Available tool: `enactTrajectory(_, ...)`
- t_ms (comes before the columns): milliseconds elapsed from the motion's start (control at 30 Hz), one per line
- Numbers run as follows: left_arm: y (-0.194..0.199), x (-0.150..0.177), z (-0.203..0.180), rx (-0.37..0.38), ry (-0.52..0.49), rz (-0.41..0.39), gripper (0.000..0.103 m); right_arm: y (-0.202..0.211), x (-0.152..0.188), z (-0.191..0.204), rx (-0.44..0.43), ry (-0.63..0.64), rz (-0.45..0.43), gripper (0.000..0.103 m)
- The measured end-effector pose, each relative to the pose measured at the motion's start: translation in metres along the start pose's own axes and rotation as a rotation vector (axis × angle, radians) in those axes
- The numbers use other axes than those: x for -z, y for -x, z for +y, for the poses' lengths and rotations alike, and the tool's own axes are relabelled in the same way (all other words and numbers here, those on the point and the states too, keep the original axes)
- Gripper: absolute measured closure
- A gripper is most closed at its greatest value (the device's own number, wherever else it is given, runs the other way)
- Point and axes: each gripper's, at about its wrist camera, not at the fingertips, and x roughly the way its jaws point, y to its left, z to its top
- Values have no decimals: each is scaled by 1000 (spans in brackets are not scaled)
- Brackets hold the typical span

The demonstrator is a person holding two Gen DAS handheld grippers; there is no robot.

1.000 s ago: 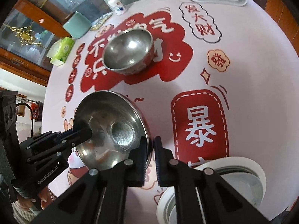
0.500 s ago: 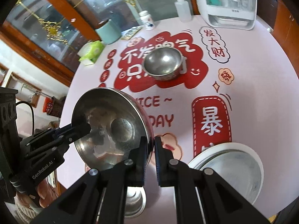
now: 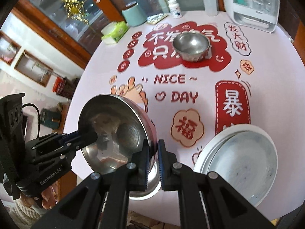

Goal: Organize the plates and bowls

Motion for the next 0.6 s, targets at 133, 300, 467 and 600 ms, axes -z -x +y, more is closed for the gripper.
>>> enactTrajectory(133, -14, 19, 6, -8, 29, 48, 92, -15, 12, 6, 13, 25, 48, 95)
enactTrajectory(300, -29, 36, 14, -26, 52, 94, 92, -33, 24, 8, 13, 29, 101, 95)
enactTrajectory(467, -37, 44, 18, -31, 56, 123, 92, -44, 33, 11, 17, 28, 136, 95)
enactTrajectory(600, -43, 48, 20, -22, 61, 147, 92, -50, 35, 11, 21, 20, 156, 95)
